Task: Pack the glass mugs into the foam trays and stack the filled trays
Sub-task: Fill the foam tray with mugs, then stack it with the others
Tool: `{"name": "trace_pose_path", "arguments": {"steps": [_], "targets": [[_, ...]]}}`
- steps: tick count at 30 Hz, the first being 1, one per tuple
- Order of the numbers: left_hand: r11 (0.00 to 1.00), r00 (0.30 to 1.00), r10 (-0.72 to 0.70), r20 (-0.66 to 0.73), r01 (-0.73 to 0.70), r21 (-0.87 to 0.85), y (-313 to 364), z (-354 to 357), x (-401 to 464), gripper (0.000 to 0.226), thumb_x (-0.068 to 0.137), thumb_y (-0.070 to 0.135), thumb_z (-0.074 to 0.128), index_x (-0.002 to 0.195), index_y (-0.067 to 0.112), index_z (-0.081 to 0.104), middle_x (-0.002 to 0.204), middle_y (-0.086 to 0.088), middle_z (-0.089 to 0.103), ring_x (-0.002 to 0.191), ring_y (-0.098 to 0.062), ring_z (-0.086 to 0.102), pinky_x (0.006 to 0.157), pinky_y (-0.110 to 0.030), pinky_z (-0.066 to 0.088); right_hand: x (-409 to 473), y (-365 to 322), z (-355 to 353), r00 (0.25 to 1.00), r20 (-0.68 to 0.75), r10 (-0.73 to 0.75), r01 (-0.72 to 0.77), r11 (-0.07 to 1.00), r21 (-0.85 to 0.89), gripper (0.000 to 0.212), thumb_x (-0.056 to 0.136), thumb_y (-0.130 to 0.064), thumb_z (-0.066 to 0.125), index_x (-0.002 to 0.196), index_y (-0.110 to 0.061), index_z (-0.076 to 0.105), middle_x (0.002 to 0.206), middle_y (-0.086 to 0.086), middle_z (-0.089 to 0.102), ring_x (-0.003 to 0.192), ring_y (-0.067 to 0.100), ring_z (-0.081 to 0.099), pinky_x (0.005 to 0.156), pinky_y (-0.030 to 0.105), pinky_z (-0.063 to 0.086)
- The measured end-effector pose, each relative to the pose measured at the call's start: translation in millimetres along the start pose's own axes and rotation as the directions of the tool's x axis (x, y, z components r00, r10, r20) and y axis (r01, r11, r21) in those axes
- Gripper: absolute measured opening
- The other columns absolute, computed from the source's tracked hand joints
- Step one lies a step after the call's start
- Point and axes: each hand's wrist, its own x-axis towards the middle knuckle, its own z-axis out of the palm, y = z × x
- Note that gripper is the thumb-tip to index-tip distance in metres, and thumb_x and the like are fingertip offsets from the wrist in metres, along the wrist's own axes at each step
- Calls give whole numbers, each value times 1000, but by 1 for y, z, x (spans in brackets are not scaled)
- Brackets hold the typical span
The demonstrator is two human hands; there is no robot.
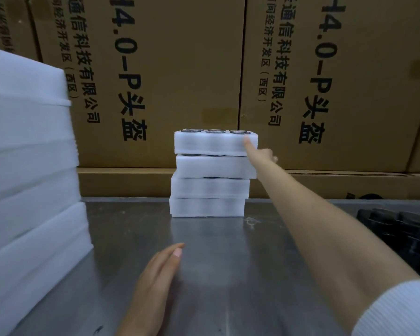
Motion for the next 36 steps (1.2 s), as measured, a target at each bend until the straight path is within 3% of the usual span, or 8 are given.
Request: {"name": "trace_pose_path", "arguments": {"steps": [2, 6, 12, 16, 20, 23, 29, 36], "targets": [[1000, 999, -2, -44, 1, -25, -3, -4, 13, 23, 92, 35, 51, 109, 33, 65, 123, 14, 60, 119, -2, 49, 107, -32, 33, -6, 29, 7, 991, 123, 56, -75, 985, 155, 97, 78, -78, 44, 146, -12, 25, 148, 8, 32, 133, 32, 34, 108, 48, 33], [1000, 994, 6, -113, -8, -18, -9, -6, 55, 47, 94, 26, 54, 140, 26, 43, 144, 10, 42, 129, -6, 38, 103, -26, 27, -12, 74, 26, 970, 211, -123, 21, 903, 430, 70, 90, -55, 49, 147, -24, 23, 144, 1, 42, 128, 22, 44, 106, 45, 38], [998, 998, -44, -53, 46, 37, -15, 6, 126, 73, 91, 21, 60, 151, 29, 18, 155, 2, 26, 141, -16, 25, 102, -30, 27, -8, 83, 36, 961, 176, -214, 119, 891, 438, 75, 92, -27, 60, 150, -24, 13, 147, 1, 36, 130, 24, 41, 108, 46, 36], [999, 999, -39, 2, 39, 36, -20, 16, 151, 84, 88, 13, 64, 152, 25, 12, 152, 0, 30, 137, -19, 31, 91, -26, 29, -8, 89, 39, 963, 131, -234, 154, 883, 444, 74, 87, -10, 64, 145, -23, 20, 128, -4, 44, 109, 16, 47, 91, 34, 42], [996, 997, 21, 79, -28, 85, -26, 19, 160, 78, 84, 5, 65, 147, 27, 26, 125, 10, 53, 124, -20, 47, 87, -26, 44, -7, 90, 43, 974, 66, -218, 169, 883, 437, 65, 85, -8, 63, 138, -22, 28, 117, -5, 46, 102, 16, 49, 84, 31, 42], [999, 997, 4, 74, -8, 49, -27, 16, 162, 78, 81, 2, 67, 146, 22, 30, 136, -1, 50, 122, -20, 50, 103, -41, 42, -6, 91, 42, 973, 31, -231, 198, 891, 407, 59, 85, -14, 67, 134, -22, 35, 113, -9, 47, 99, 13, 49, 82, 28, 41], [998, 995, 48, 85, -52, 46, -29, 12, 162, 79, 80, 1, 70, 145, 21, 31, 129, 4, 49, 112, -12, 50, 86, -28, 43, -4, 96, 45, 960, -88, -268, 282, 913, 296, 40, 85, -17, 69, 119, -24, 48, 118, -8, 56, 100, 7, 49, 82, 25, 39], [998, 993, 63, 103, -65, 19, -30, 11, 161, 64, 80, 1, 69, 133, 26, 44, 120, 6, 59, 109, -11, 57, 87, -28, 48, -4, 80, 49, 978, 55, -200, 184, 960, 213, 46, 96, -13, 48, 136, -22, 28, 117, -1, 51, 91, 17, 47, 80, 33, 40]]}}
